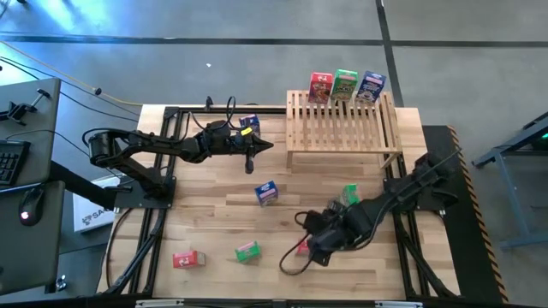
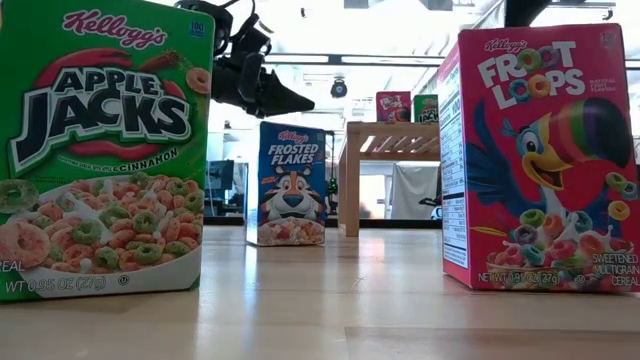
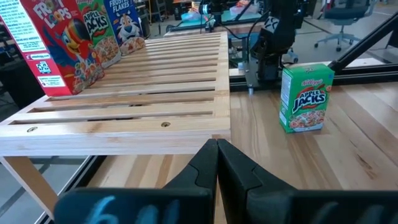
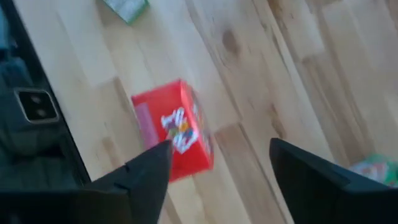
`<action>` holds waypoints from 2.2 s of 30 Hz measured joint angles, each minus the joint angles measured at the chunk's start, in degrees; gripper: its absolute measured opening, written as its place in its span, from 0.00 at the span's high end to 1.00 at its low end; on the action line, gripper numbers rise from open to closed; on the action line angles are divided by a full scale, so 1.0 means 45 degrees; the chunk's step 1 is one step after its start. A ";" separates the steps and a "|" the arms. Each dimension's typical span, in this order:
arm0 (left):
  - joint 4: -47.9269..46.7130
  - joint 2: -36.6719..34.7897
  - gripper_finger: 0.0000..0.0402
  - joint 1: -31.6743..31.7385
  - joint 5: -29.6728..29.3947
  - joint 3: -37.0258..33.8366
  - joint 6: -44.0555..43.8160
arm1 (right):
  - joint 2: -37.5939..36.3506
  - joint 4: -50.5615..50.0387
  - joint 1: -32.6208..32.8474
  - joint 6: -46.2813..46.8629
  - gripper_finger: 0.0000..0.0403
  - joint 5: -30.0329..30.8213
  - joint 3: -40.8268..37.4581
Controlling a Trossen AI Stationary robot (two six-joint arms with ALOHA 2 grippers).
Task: Stack cereal on shelf
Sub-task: Put the right red cereal box on the shelf aligned with other red cereal box
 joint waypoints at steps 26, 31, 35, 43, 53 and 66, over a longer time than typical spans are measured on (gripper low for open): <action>-0.0039 0.0000 1.00 0.0000 -0.0005 0.0000 0.0015 | 0.1632 0.0249 0.0383 -0.0950 0.27 -0.0069 0.0594; -0.0043 0.0000 1.00 0.0000 -0.0005 0.0000 0.0015 | 0.1632 0.0356 0.0349 -0.1378 0.27 -0.0403 0.0046; -0.0041 0.0000 1.00 0.0000 -0.0005 0.0000 0.0015 | 0.1632 0.0959 0.0344 -0.1780 0.27 -0.0660 -0.0454; -0.0039 0.0000 1.00 0.0000 -0.0005 0.0000 0.0010 | 0.1632 0.2001 0.0232 -0.1856 0.33 -0.1144 -0.1664; 0.0043 0.0000 1.00 0.0024 -0.0010 0.0000 0.0071 | 0.1632 0.1889 -0.0179 -0.3467 0.57 -0.1116 -0.0824; 0.0575 -0.0475 1.00 0.1059 0.0853 -0.0555 -0.0725 | 0.1623 -0.4323 -0.3137 -0.8463 0.60 0.1006 0.5662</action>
